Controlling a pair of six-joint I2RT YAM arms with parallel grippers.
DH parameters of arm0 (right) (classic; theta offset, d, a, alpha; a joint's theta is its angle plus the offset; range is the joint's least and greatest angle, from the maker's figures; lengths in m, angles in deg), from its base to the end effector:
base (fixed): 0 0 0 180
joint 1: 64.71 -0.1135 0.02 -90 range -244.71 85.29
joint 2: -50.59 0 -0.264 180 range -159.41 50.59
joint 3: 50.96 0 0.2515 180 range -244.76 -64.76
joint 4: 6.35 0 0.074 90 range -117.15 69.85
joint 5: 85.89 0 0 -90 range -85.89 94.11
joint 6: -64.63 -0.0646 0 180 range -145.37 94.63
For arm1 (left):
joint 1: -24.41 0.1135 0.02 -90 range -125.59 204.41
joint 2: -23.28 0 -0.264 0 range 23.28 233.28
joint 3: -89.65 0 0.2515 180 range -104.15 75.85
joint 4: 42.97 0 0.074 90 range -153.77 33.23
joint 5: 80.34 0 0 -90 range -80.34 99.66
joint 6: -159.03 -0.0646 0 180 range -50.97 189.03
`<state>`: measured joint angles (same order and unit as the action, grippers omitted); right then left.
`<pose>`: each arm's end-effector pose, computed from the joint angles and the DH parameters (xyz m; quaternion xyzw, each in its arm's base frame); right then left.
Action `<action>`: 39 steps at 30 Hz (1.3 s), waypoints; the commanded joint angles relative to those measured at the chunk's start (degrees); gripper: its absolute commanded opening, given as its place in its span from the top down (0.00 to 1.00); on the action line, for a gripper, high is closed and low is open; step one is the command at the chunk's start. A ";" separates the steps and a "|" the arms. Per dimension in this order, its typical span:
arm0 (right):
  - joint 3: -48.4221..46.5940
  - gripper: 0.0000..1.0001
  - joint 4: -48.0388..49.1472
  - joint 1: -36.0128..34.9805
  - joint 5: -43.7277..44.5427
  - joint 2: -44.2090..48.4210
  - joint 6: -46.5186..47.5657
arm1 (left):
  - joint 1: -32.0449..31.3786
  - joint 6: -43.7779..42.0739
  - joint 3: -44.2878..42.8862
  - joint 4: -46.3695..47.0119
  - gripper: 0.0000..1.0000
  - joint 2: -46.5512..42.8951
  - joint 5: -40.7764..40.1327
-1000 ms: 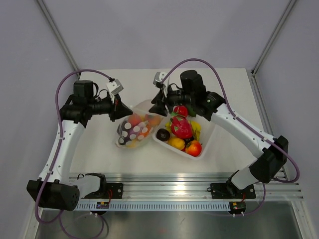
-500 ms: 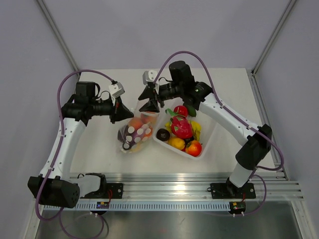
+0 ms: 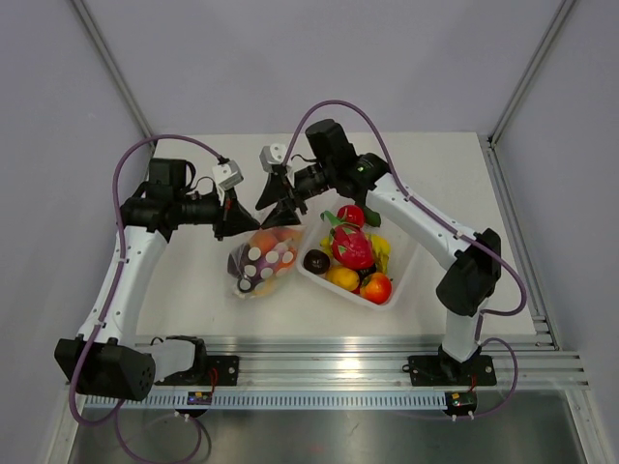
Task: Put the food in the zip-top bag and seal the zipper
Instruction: Zip the zipper food storage bag at the center of the board.
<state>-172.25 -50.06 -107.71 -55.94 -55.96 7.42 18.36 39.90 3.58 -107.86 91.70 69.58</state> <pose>0.2773 0.3351 0.3791 -0.6586 0.4326 0.4685 0.3995 0.2276 -0.0803 0.3571 0.4173 0.7140 -0.3924 0.4025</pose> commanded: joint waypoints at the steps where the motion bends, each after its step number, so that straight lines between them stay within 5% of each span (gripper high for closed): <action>1: -4.04 0.44 -1.03 -0.59 -3.49 -1.21 -0.27 | 0.24 -1.55 -2.09 0.64 1.00 0.31 2.57; 12: -6.69 0.68 -1.82 -0.68 -4.46 -4.11 -3.35 | 0.16 -1.55 -2.17 0.55 1.00 0.22 2.31; 17: -6.69 1.00 -1.38 -0.59 -6.04 -4.11 -4.40 | 0.24 -1.55 -1.56 0.73 1.00 -0.31 1.78; 25: 0.50 1.00 10.21 -0.59 0.27 -0.95 -10.72 | 0.24 -4.44 -3.92 -2.41 1.00 -0.49 -0.07; 30: 1.13 1.00 15.14 -0.59 0.99 -0.95 -13.46 | 0.33 -6.74 -7.09 -4.98 0.64 1.88 0.81; 39: 1.57 1.00 17.34 -0.68 0.37 -0.95 -15.48 | 0.33 -7.79 -5.69 -5.61 0.61 3.56 2.83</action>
<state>-170.93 -36.36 -107.78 -55.33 -59.19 -6.67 18.74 33.68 -1.40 -115.21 95.50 69.40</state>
